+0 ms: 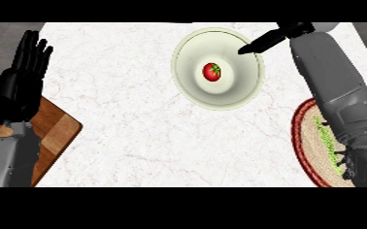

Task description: Pick the tomato from the placemat and place it in the bowl

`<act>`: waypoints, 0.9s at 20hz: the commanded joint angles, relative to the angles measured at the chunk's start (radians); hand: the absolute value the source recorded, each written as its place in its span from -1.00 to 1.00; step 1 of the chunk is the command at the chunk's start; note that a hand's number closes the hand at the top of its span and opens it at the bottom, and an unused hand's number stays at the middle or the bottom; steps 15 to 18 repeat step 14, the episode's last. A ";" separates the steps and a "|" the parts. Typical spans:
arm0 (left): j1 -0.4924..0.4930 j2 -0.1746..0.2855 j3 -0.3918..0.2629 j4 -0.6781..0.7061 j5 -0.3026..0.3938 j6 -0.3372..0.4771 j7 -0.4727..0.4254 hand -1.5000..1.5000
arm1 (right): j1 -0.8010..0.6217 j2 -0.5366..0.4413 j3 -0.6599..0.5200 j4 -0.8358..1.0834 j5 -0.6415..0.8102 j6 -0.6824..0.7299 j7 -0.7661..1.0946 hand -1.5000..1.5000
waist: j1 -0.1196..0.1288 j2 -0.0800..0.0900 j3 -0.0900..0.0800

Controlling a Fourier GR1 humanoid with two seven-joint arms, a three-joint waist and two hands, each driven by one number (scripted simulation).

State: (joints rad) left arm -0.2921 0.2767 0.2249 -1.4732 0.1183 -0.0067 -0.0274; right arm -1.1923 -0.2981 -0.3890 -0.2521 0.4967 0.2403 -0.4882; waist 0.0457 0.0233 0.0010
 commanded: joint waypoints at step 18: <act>-0.033 -0.047 -0.052 -0.009 -0.020 0.007 -0.021 0.00 | 0.098 -0.366 -0.124 0.096 -0.094 0.290 -0.130 -1.00 | 0.051 0.037 0.007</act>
